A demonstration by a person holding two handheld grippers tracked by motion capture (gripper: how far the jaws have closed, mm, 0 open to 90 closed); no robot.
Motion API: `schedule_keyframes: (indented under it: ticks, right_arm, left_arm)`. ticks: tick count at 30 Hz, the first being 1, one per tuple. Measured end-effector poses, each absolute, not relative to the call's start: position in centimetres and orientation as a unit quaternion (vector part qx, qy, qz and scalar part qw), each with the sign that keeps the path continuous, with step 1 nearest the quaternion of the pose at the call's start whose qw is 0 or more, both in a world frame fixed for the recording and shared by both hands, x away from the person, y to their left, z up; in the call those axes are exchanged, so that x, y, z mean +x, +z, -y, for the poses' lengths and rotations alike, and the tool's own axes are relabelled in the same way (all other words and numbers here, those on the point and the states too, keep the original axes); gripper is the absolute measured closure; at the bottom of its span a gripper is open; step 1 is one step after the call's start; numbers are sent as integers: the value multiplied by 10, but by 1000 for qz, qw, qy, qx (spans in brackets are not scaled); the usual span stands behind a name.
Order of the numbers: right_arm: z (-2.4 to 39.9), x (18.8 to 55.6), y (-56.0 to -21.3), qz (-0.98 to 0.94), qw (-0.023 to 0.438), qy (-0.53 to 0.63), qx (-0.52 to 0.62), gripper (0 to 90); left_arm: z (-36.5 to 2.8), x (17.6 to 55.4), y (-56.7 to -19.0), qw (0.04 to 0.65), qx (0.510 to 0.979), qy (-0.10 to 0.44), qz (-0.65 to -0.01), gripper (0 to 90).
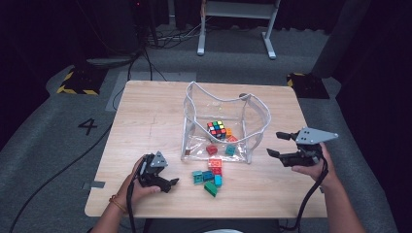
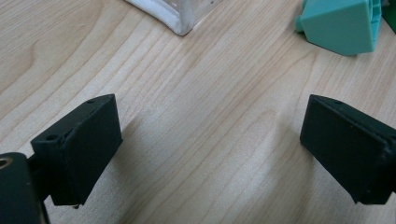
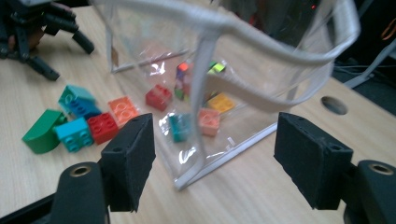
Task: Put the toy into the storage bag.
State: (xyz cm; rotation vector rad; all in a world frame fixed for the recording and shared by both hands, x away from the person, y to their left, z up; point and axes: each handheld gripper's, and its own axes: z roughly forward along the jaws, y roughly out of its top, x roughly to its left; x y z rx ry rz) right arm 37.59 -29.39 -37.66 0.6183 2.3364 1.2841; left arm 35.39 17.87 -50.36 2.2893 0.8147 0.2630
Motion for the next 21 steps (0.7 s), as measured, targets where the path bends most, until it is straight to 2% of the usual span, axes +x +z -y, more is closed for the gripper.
schedule_keyframes:
  ticks: [14, 21]
  right_arm:
    - [255, 355, -438, -868, 129, 443, 186, 325]
    - [223, 349, -461, -886, 89, 427, 157, 387]
  left_arm:
    - [-179, 354, -504, 342, 880, 101, -314, 55]
    - [-179, 354, -504, 342, 880, 101, -314, 55]
